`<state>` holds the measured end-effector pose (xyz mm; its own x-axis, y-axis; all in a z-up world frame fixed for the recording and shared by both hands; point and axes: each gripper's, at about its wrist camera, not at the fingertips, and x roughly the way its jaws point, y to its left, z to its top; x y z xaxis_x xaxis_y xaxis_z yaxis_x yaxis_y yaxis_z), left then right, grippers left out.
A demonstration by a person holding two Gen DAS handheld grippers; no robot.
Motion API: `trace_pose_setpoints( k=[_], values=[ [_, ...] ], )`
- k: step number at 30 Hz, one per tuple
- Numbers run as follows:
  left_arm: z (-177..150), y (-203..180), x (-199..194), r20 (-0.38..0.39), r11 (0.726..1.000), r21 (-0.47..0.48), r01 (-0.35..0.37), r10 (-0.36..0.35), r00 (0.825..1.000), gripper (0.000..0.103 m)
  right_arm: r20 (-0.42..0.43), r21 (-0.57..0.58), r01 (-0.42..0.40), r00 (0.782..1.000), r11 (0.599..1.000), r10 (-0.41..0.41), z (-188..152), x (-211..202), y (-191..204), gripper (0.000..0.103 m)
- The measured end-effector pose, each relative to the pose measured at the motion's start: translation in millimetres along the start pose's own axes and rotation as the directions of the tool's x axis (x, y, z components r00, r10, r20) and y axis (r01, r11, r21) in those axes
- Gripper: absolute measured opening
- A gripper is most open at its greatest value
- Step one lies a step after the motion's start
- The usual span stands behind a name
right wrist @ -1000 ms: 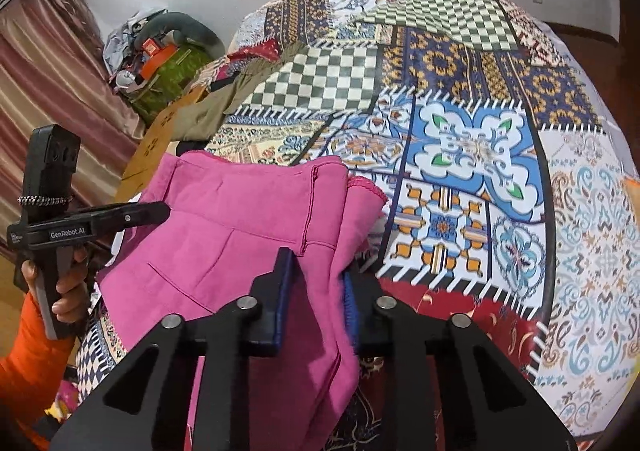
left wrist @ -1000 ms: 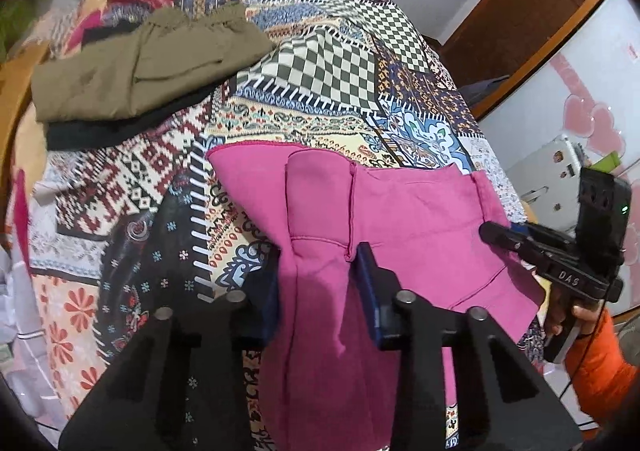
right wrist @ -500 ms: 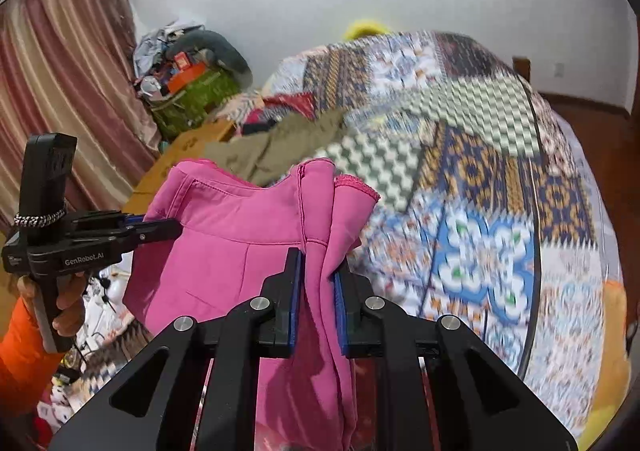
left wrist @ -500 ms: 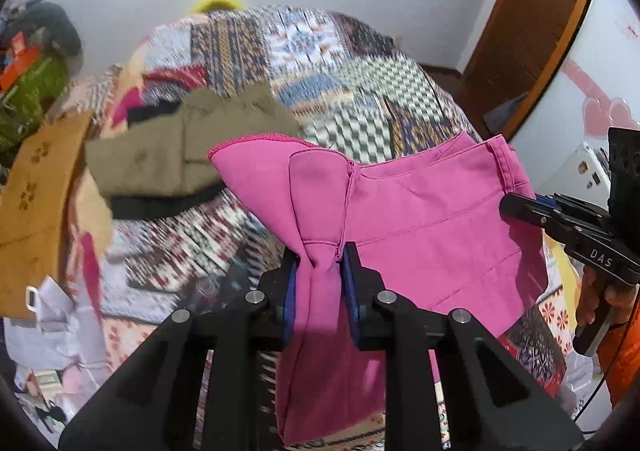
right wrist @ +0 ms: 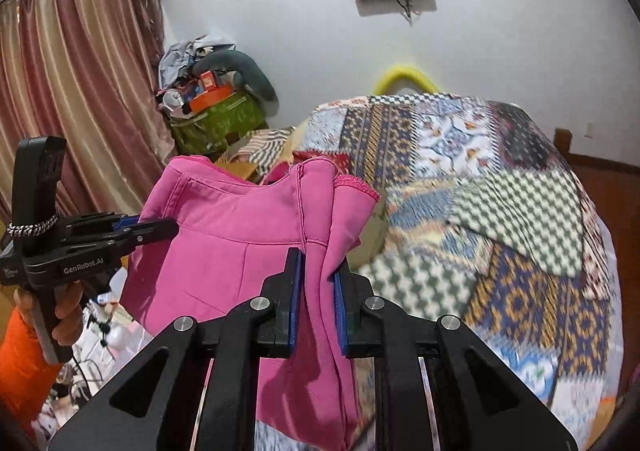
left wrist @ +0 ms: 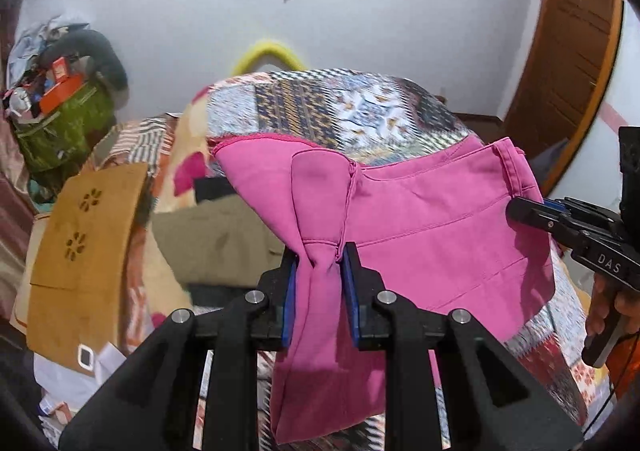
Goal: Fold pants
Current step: 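Grasp the pink trousers' waistband with the left gripper and lift them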
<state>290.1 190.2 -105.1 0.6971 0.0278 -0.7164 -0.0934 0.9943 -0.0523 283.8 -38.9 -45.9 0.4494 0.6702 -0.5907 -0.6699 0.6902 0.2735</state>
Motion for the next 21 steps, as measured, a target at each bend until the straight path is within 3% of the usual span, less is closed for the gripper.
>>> trace_pose_setpoints(
  k=[12,18,21],
  values=[
    [31.1,70.3,99.0,-0.045,0.995,-0.073,-0.065,0.062,0.997,0.021,-0.062,-0.038,-0.009,0.998,0.999,0.006,48.2,114.0,-7.1,0.013],
    [32.8,95.8,161.3,-0.109,0.990,-0.104,-0.095,0.084,0.991,0.021,-0.125,-0.042,0.001,0.992,0.999,-0.006,45.6,174.5,-21.7,0.013],
    [30.3,112.5,189.7,-0.146,0.987,-0.143,-0.069,0.048,0.988,0.021,-0.153,-0.022,0.000,0.988,1.000,-0.003,41.7,198.2,-30.0,0.013]
  ],
)
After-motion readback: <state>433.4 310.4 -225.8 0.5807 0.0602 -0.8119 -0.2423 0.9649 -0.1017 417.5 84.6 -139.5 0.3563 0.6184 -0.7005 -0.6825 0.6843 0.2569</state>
